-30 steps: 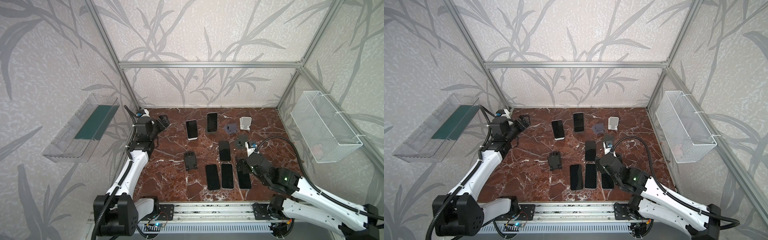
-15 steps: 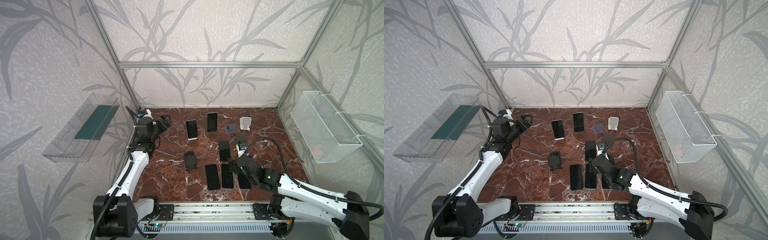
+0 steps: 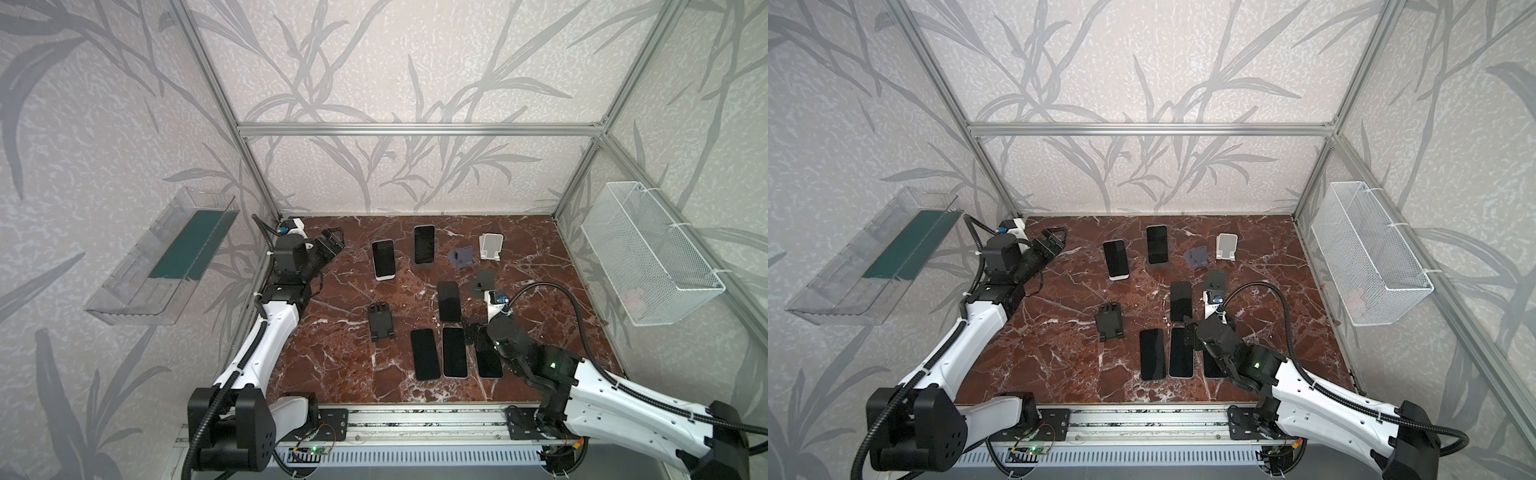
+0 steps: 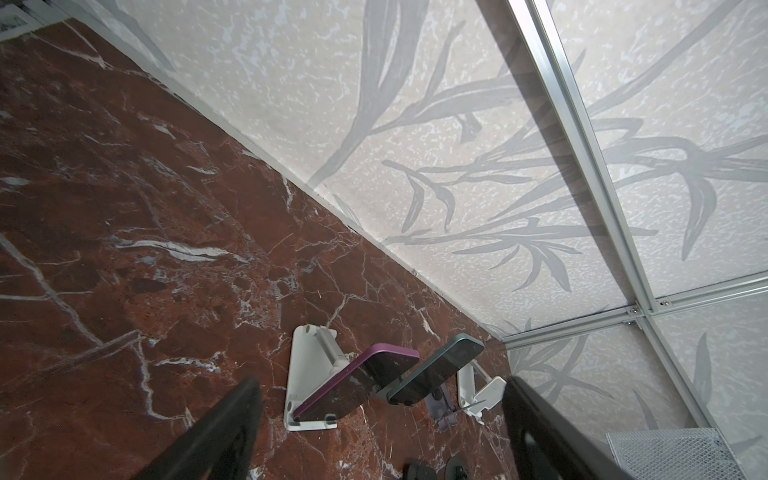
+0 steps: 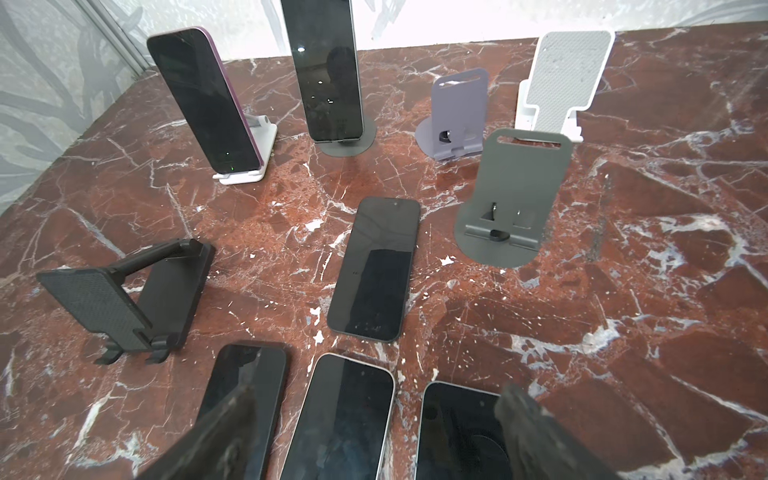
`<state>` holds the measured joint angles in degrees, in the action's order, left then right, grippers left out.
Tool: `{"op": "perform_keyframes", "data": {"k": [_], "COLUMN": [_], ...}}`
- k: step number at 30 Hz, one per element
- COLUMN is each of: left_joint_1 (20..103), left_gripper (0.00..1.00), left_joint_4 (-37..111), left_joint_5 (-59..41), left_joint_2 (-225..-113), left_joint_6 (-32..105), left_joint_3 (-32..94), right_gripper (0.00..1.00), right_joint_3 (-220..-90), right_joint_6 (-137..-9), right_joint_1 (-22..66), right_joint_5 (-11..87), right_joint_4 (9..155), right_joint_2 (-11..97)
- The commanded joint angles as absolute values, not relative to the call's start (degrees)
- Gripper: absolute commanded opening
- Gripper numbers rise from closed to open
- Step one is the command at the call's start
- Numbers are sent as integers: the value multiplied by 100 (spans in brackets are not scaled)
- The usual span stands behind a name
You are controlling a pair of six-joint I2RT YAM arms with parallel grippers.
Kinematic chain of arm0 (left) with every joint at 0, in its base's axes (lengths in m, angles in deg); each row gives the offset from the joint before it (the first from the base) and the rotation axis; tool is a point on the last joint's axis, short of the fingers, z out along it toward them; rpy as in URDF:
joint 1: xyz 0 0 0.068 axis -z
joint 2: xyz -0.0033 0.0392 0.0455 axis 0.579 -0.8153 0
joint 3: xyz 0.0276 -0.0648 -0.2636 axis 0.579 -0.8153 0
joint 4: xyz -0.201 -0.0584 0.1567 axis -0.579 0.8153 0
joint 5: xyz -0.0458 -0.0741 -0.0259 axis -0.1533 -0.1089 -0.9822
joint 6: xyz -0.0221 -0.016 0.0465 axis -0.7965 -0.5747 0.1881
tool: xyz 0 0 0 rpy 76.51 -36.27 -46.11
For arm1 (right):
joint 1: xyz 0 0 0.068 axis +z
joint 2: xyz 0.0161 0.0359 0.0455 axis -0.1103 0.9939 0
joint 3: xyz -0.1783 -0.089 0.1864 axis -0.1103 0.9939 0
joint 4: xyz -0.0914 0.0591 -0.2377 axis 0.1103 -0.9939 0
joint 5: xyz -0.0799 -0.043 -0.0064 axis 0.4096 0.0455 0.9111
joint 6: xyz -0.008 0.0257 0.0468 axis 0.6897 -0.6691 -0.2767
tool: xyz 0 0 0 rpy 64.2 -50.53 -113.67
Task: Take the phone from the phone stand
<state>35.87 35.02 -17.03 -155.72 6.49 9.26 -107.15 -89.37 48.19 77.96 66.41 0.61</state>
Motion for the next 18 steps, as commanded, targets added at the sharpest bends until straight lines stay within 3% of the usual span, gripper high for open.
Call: {"op": "perform_keyframes", "data": {"k": [1, 7, 18], "left_joint_1": [3605, 3619, 3621], "left_gripper": [90, 89, 89], "left_joint_4": [3355, 3482, 3639], "left_joint_5": [-1882, -1911, -1775], "left_joint_2": [-15713, -15723, -15880], "left_joint_6": [478, 471, 639], "left_joint_3": [891, 958, 997], "right_gripper": [91, 94, 96], "right_joint_3": [-10665, -9972, -10753], "right_joint_6": [-9129, -9520, -9211], "right_joint_1": [4816, 4684, 4278], "right_joint_5": [7755, 7622, 6867], "right_joint_4": [6354, 7672, 8029], "right_joint_2": [-229, -450, 1050]}}
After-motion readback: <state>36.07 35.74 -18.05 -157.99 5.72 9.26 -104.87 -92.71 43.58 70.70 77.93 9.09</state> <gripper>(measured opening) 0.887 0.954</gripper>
